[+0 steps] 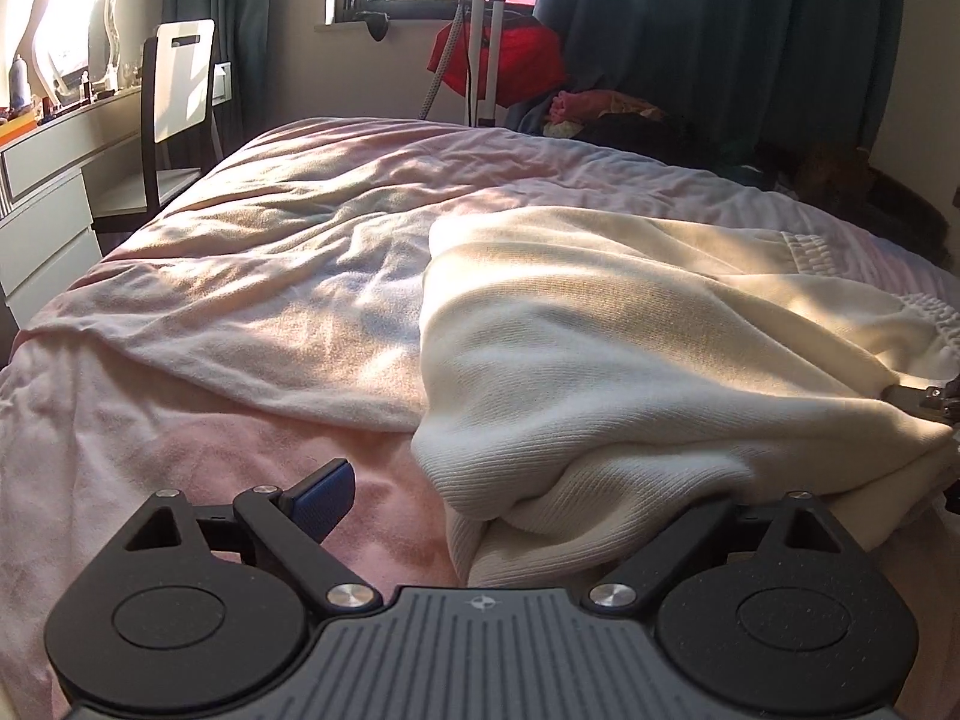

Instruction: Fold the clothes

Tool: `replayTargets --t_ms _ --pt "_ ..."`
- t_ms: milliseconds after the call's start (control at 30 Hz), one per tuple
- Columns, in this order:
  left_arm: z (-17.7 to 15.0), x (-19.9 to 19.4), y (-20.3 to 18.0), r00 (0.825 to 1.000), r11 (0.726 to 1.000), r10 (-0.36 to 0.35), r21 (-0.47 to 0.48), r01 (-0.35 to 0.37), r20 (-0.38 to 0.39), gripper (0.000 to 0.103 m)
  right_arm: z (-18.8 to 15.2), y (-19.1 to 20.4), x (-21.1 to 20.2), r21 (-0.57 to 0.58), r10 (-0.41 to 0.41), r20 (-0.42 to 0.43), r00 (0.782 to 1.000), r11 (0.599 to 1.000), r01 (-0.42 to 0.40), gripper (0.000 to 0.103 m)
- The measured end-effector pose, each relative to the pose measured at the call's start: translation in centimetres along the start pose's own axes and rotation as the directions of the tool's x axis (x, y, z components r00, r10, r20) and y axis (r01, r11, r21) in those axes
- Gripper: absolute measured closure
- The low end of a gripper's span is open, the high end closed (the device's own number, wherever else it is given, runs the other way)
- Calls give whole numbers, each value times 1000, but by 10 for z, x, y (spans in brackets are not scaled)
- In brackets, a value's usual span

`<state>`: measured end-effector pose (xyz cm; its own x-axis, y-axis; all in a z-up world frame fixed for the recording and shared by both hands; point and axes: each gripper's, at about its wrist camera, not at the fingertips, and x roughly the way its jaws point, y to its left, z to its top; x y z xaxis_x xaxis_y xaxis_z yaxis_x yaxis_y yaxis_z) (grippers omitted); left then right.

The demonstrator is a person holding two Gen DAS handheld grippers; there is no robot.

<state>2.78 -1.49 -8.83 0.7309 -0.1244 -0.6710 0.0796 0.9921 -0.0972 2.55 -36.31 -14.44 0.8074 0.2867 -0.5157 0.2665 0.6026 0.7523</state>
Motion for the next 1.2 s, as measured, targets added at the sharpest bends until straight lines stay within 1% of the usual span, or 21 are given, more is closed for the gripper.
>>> replayTargets --t_ms 67,133,167,267,333,367,467,533,567,633,667,733,800,833,867,900,933,1000,1067,1133,1200 --pt "2 -15 8 996 995 -86 -56 87 18 13 -1 -1 -5 11 -6 32 999 1000 5 67" --pt "4 -30 17 984 977 -174 -114 178 45 13 -1 0 -8 8 -30 65 997 1000 29 69" --pt "4 -36 21 977 970 -200 -128 208 73 13 -2 2 -10 -2 -44 86 995 999 44 69" --pt "8 -42 25 959 953 -230 -163 257 165 10 -5 5 -13 -21 -68 127 990 997 71 69" --pt "13 -33 31 943 926 -267 -220 308 198 9 -4 6 -12 -26 -71 129 989 997 75 69" --pt "15 -26 33 940 913 -280 -249 323 196 7 -4 7 -11 -28 -72 130 989 997 76 69" --pt "17 6 39 956 897 -268 -330 294 122 8 -3 7 -10 -30 -71 127 989 997 76 69" --pt "12 25 48 940 850 -331 -405 337 88 8 -3 9 -9 -37 -74 127 989 996 79 69" --pt "10 30 52 932 827 -351 -438 352 86 5 -4 11 -8 -41 -75 127 989 996 81 69" --pt "5 37 59 919 781 -384 -500 374 89 5 -5 14 -8 -55 -76 129 989 995 84 69" --pt "4 41 62 916 765 -393 -521 378 87 5 -5 15 -8 -61 -78 130 988 994 86 69" --pt "2 53 67 913 748 -405 -556 361 49 7 -6 16 -7 -63 -79 132 988 994 88 69" --pt "0 62 67 913 752 -406 -559 350 25 7 -6 15 -6 -63 -86 131 988 994 95 69" --pt "1 63 66 914 760 -405 -547 351 24 8 -6 15 -5 -62 -89 131 987 993 98 69" --pt "2 63 64 915 770 -403 -532 354 25 11 -7 14 -4 -62 -93 130 987 993 102 69" --pt "4 62 60 919 786 -393 -512 347 21 19 -7 14 -4 -62 -95 128 987 993 104 69" --pt "6 60 57 925 804 -379 -490 338 17 21 -8 14 -4 -64 -95 128 987 993 104 69" --pt "7 56 52 936 835 -350 -446 323 23 33 -8 16 -5 -75 -93 132 987 992 104 69" --pt "8 49 49 944 854 -328 -415 315 43 42 -9 22 -8 -96 -78 145 986 991 92 69" --pt "10 41 47 944 857 -321 -398 326 81 51 -10 29 -14 -111 -38 165 986 992 57 71" --pt "15 31 47 936 850 -329 -392 352 126 61 -9 36 -20 -120 5 182 983 993 17 72"
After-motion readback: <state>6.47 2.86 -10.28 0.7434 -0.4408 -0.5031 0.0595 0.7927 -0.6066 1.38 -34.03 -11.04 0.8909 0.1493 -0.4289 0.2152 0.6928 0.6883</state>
